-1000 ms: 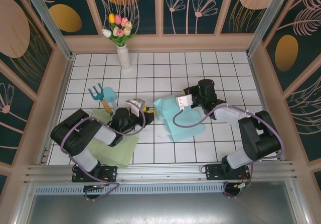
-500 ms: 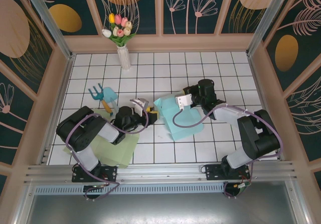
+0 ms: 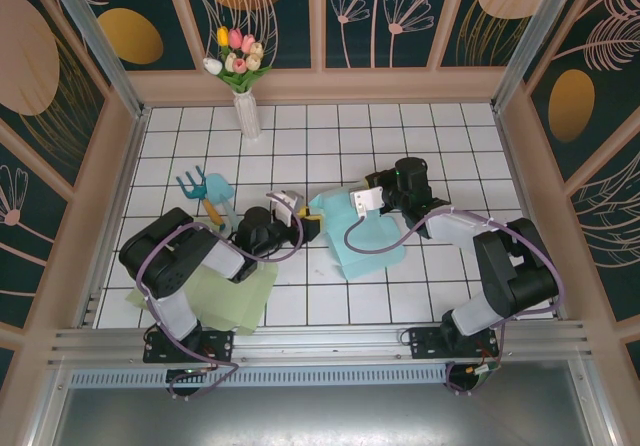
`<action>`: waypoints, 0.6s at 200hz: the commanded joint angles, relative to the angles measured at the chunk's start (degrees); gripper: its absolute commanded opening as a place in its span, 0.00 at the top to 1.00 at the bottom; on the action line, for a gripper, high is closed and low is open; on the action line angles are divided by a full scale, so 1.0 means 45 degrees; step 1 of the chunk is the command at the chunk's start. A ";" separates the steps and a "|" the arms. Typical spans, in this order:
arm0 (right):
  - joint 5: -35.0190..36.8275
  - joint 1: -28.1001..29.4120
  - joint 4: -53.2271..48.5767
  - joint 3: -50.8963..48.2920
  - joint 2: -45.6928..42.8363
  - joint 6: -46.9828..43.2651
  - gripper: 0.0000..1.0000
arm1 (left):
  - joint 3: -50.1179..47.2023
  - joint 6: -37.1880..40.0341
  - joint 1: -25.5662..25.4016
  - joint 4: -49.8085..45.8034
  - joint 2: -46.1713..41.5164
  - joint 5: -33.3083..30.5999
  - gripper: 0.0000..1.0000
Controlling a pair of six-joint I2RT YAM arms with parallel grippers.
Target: Fold the paper box
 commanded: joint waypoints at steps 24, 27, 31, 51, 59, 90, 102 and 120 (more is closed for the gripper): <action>-0.0503 -0.0073 0.0290 -0.0170 0.0128 0.0143 1.00 | 0.0504 0.0080 -0.0352 -0.0069 0.0236 -0.0666 0.55; -0.0501 -0.0079 0.0333 -0.0193 0.0125 0.0126 1.00 | 0.0529 0.0070 -0.0378 -0.0076 0.0248 -0.0695 0.55; -0.0513 -0.0083 0.0362 -0.0216 0.0124 0.0121 1.00 | 0.0547 0.0057 -0.0393 -0.0088 0.0277 -0.0714 0.55; -0.0428 -0.0082 0.0458 -0.0295 0.0120 0.0112 1.00 | 0.0669 0.0021 -0.0540 -0.0094 0.0457 -0.0722 0.55; -0.0370 -0.0082 0.0499 -0.0336 0.0139 0.0064 1.00 | 0.0686 0.0024 -0.0615 -0.0079 0.0520 -0.0771 0.55; -0.0019 -0.0062 0.0892 -0.0615 0.0240 -0.0165 1.00 | 0.0884 -0.0064 -0.0802 -0.0111 0.0880 -0.1172 0.57; 0.0165 -0.0063 0.1114 -0.0790 0.0241 -0.0366 1.00 | 0.0944 -0.0088 -0.0826 -0.0121 0.0959 -0.1406 0.57; 0.0477 -0.0043 0.1639 -0.1184 0.0207 -0.0757 1.00 | 0.0950 -0.0236 -0.0853 0.0063 0.1082 -0.1646 0.57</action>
